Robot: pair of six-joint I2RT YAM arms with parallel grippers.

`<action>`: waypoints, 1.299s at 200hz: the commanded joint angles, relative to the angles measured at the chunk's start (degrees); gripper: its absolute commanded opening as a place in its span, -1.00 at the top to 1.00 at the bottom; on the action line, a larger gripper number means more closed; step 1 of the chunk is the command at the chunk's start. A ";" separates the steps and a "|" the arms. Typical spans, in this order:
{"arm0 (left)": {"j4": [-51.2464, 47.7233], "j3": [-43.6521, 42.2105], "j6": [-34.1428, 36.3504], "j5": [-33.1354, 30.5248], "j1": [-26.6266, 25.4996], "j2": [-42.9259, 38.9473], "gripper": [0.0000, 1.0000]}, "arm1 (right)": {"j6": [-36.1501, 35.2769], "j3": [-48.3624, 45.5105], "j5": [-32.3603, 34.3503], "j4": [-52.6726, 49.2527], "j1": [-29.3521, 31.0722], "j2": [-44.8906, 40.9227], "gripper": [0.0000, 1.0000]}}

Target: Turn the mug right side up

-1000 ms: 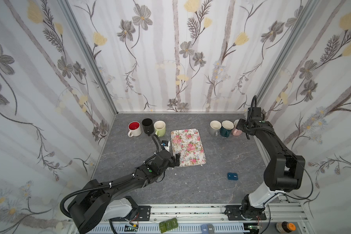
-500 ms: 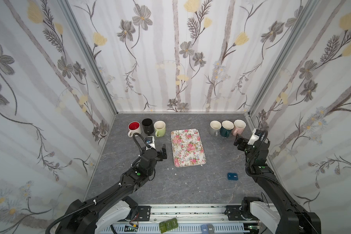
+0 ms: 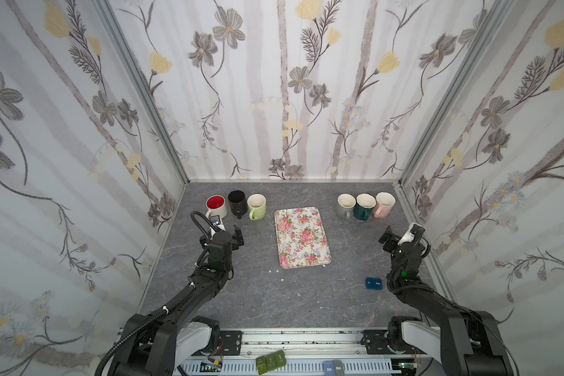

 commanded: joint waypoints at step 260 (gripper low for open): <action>28.47 -2.78 6.75 18.99 13.80 24.87 -1.00 | -12.49 -4.50 -1.97 29.79 6.12 11.17 -0.99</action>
